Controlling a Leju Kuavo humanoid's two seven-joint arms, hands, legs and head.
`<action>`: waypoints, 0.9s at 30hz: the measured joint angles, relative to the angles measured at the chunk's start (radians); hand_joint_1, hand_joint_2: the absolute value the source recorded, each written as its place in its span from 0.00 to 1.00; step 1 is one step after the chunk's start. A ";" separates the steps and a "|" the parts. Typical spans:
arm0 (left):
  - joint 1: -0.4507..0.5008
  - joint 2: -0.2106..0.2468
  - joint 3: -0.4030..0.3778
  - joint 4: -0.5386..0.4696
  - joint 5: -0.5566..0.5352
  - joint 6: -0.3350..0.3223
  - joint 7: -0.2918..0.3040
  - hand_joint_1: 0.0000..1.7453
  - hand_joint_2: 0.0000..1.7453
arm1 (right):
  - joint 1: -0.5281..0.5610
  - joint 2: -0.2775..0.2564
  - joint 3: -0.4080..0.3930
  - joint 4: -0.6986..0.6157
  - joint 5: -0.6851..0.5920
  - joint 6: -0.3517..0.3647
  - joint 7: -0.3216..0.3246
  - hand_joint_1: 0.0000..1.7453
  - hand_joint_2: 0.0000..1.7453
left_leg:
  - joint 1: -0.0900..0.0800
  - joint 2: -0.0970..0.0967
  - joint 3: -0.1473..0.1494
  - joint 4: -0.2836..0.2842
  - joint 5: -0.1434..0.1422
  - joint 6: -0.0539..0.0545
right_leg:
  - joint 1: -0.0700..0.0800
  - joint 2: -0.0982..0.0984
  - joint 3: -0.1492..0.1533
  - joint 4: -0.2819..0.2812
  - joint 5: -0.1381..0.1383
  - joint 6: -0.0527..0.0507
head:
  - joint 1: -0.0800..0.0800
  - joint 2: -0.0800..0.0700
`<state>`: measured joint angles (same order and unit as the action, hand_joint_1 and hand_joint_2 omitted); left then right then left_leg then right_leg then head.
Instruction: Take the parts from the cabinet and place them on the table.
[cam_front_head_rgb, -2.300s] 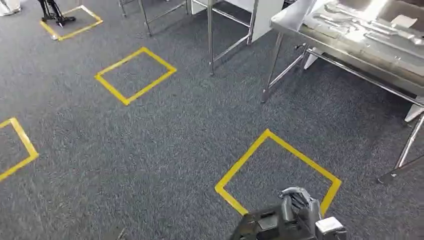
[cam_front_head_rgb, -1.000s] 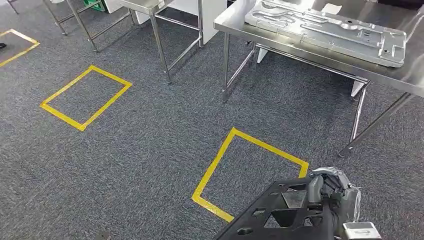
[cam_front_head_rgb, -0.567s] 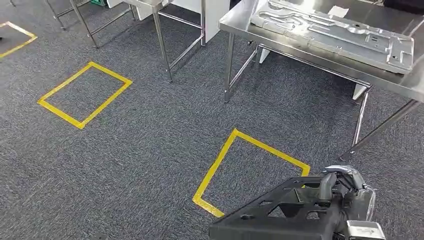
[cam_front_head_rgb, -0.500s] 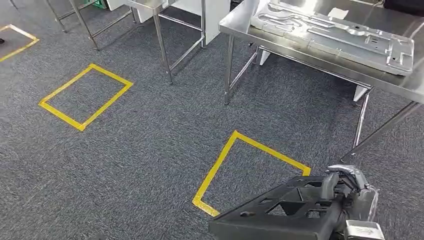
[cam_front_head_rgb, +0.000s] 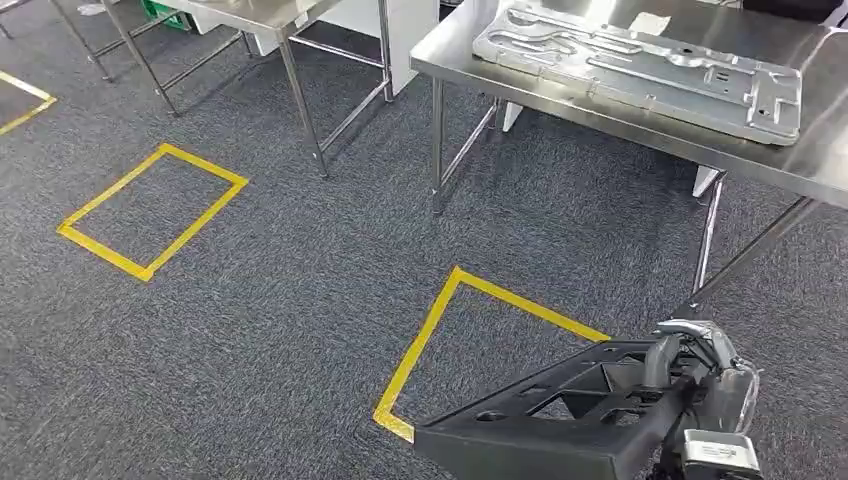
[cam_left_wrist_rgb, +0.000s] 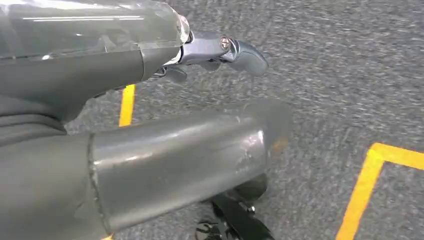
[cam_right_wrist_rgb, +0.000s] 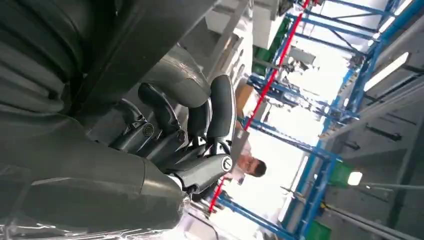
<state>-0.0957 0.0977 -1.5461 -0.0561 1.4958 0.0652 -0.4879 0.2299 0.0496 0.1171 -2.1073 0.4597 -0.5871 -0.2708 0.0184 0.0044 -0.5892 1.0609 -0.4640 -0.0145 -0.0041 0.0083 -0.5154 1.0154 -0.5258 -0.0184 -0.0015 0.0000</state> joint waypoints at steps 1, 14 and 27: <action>-0.001 0.000 0.000 0.000 -0.002 0.000 0.000 0.00 0.00 | -0.006 0.000 0.000 0.000 0.015 -0.008 0.004 1.00 1.00 | -0.005 -0.001 0.006 -0.022 -0.008 0.003 | 0.005 0.003 -0.004 0.007 -0.006 0.008 | 0.001 0.000; -0.001 -0.002 -0.001 0.000 -0.019 0.000 0.005 0.00 0.00 | -0.048 -0.018 -0.024 0.003 0.082 -0.061 0.026 1.00 1.00 | 0.000 -0.002 0.058 -0.040 -0.038 0.032 | -0.009 -0.005 -0.111 0.096 0.051 0.042 | 0.005 0.000; -0.004 0.000 -0.001 0.000 -0.032 -0.001 0.006 0.00 0.00 | -0.069 -0.021 -0.028 0.006 0.134 -0.088 0.032 1.00 1.00 | -0.003 -0.001 -0.104 0.246 -0.131 -0.011 | -0.002 -0.003 -0.015 -0.014 0.022 -0.012 | -0.005 0.000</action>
<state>-0.0993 0.0977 -1.5469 -0.0561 1.4641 0.0645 -0.4818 0.1614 0.0290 0.0889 -2.1012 0.5936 -0.6748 -0.2388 0.0150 0.0039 -0.6930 1.3064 -0.5948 -0.0257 -0.0058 0.0052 -0.5308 1.0016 -0.5037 -0.0302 -0.0065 0.0000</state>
